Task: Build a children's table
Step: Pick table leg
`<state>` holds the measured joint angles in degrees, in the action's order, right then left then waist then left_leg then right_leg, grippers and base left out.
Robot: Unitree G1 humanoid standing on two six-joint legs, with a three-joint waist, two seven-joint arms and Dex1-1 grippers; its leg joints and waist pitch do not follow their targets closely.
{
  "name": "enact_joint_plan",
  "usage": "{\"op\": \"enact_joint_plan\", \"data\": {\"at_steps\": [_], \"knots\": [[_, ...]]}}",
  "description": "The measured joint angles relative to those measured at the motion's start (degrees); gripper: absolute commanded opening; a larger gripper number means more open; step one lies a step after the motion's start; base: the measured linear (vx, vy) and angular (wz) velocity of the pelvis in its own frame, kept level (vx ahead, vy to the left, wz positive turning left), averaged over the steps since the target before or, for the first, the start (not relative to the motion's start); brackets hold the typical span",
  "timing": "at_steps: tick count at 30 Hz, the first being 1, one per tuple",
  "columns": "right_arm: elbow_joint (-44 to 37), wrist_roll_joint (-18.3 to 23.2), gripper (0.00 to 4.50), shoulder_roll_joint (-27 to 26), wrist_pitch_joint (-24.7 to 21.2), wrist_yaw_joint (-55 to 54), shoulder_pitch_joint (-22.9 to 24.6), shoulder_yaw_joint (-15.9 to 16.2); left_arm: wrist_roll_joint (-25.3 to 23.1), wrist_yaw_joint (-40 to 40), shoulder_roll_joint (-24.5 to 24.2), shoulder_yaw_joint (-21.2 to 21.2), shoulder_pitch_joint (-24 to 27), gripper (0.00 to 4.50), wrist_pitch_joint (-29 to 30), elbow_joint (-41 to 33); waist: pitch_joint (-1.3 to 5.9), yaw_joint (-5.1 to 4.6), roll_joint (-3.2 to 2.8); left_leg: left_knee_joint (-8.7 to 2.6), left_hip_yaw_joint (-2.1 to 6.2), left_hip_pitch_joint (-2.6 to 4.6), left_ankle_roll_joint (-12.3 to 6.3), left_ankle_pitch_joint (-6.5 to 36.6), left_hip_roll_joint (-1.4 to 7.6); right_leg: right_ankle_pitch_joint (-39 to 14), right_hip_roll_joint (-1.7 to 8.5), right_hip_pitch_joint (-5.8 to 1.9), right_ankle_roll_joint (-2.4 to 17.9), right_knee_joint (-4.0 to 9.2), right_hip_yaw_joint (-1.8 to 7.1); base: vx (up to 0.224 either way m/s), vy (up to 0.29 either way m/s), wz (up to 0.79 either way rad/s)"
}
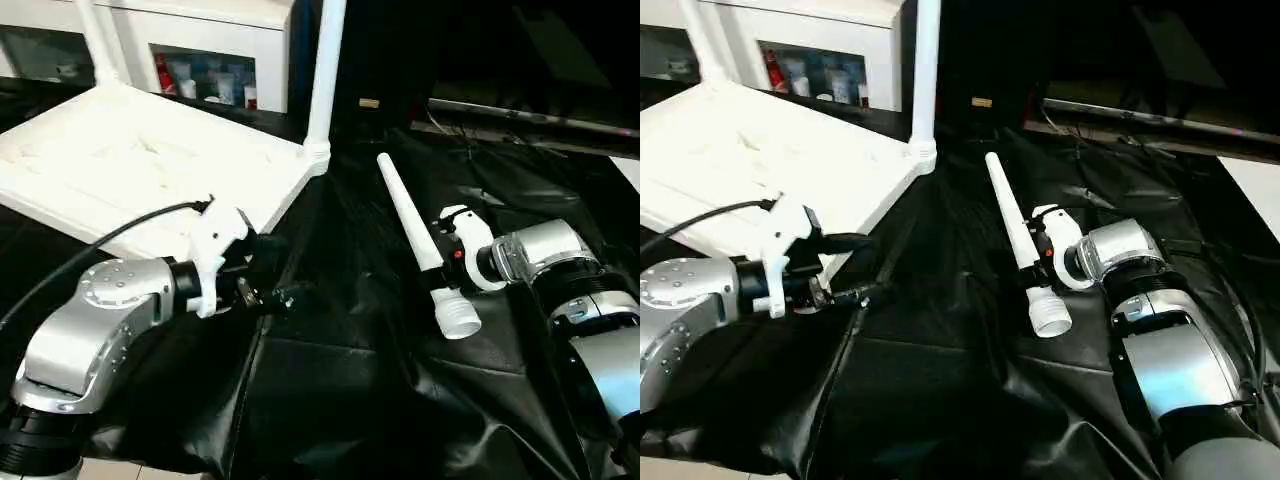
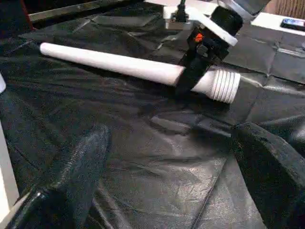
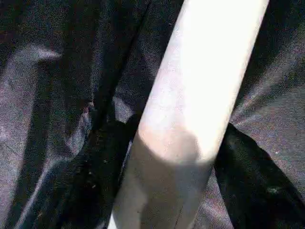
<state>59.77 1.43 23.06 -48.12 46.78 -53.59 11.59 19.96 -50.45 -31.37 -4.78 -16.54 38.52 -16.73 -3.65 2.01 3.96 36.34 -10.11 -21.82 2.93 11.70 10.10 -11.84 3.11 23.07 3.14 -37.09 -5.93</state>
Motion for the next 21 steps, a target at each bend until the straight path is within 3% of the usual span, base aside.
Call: {"op": "enact_joint_plan", "data": {"at_steps": [8, 13, 17, 21], "knots": [[1.6, 0.6, 1.95, -0.1, 0.6, -0.2, 0.0, -2.4, 0.7, 0.1, -0.7, 0.5, 0.0, 4.50, 0.0, 0.0, 0.06, -0.01, 0.09, 0.00, 0.00, -0.01, 0.00, 0.0, 0.00, 0.0, 0.00, 0.00, 0.0, 0.01, 0.00, 0.000, 0.000, 0.00], [2.1, 1.8, 1.86, -0.1, 0.3, -1.7, 0.2, -5.0, 2.9, 1.8, 1.7, 4.4, -2.3, 4.50, -0.6, 1.7, 0.03, 0.09, 0.14, 0.00, 0.00, -0.02, 0.00, 0.0, 0.00, 0.0, 0.00, 0.00, 0.0, -0.01, 0.00, 0.000, 0.000, 0.00], [-1.7, 5.8, 1.85, 0.8, -0.7, -1.1, 3.8, -10.0, 4.7, 5.9, 5.5, 9.1, -8.0, 4.50, -2.5, 4.9, 0.03, 0.52, 0.15, 0.02, 0.00, -0.04, -0.04, 0.0, 0.00, 0.0, 0.00, -0.07, 0.0, 0.02, 0.02, 0.000, 0.000, 0.00], [-7.8, 10.1, 1.85, 1.2, -0.8, -0.9, 8.0, -15.6, 4.9, 8.8, 8.4, 9.3, -10.7, 4.50, -3.5, 8.2, 0.03, 0.98, 0.17, 0.02, -0.06, -0.08, -0.22, -0.2, 0.00, 0.0, 0.00, -0.03, 0.0, 0.04, 0.06, 0.000, 0.000, 0.00]]}}
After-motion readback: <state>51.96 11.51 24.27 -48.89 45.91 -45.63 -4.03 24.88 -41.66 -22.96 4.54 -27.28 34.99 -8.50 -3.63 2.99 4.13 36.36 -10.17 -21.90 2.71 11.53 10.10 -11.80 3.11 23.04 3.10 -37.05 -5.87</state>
